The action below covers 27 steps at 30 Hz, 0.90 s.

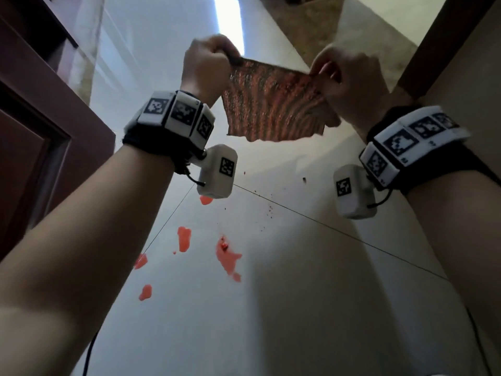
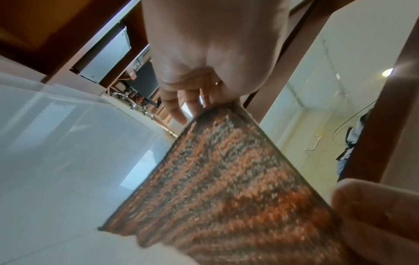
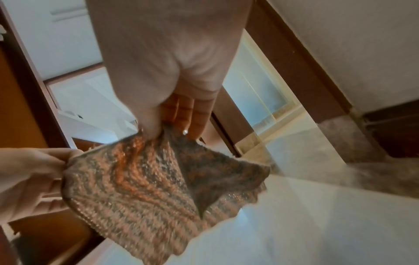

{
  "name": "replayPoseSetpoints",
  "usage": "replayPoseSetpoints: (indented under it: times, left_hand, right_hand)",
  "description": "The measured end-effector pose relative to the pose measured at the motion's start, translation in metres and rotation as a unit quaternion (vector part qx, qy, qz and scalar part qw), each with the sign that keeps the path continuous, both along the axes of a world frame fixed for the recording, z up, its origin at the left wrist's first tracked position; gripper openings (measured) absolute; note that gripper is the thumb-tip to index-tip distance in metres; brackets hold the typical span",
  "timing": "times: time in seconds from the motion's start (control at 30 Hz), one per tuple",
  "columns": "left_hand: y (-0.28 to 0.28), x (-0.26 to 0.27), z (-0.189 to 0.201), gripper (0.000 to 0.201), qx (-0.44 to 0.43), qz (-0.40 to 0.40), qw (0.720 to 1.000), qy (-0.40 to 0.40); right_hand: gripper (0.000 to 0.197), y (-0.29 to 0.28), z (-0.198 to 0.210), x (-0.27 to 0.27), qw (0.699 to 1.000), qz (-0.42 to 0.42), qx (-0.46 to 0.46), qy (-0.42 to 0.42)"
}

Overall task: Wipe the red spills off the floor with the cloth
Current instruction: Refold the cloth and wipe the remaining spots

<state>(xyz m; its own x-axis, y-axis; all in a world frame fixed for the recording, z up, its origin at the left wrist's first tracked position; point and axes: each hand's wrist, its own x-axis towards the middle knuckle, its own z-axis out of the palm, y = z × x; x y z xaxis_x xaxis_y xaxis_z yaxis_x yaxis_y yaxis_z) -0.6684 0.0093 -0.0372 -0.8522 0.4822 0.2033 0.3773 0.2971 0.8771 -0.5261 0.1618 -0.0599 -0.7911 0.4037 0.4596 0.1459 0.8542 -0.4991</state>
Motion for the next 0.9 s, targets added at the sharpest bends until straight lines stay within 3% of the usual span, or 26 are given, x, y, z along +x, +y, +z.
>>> replayPoseSetpoints:
  times: [0.1,0.2,0.27,0.33,0.4,0.47,0.57,0.73,0.9]
  left_hand:
    - [-0.017,-0.005,-0.027,0.042,-0.052,-0.008,0.997,-0.049]
    - [-0.044,-0.005,-0.077,0.049,-0.215,-0.048,0.971,-0.095]
    - [-0.066,0.000,-0.118,0.061,-0.343,-0.119,0.921,-0.141]
    - [-0.083,0.007,-0.149,0.062,-0.457,-0.208,0.842,-0.195]
    - [-0.092,0.015,-0.161,0.048,-0.530,-0.227,0.793,-0.196]
    - [-0.092,0.023,-0.161,0.043,-0.555,-0.195,0.800,-0.117]
    - [-0.079,0.034,-0.166,0.038,-0.519,-0.167,0.838,0.006]
    - [-0.049,0.036,-0.191,0.063,-0.518,-0.188,0.832,0.061]
    - [-0.027,0.024,-0.203,0.066,-0.525,-0.213,0.821,0.069]
  right_hand:
    - [0.017,-0.016,-0.024,0.008,0.990,0.054,-0.060,-0.114]
    - [0.018,-0.042,-0.069,0.025,0.964,0.109,-0.090,-0.225]
    - [0.023,-0.060,-0.102,0.037,0.929,0.170,-0.099,-0.313]
    - [0.025,-0.074,-0.128,0.048,0.894,0.200,-0.107,-0.387]
    - [0.025,-0.075,-0.144,0.054,0.900,0.159,-0.117,-0.389]
    - [0.025,-0.069,-0.153,0.053,0.924,0.084,-0.125,-0.350]
    - [0.029,-0.058,-0.164,0.042,0.945,0.003,-0.107,-0.309]
    - [0.059,-0.055,-0.180,0.018,0.906,-0.013,-0.062,-0.418]
    - [0.063,-0.047,-0.197,0.003,0.897,-0.015,-0.023,-0.441]
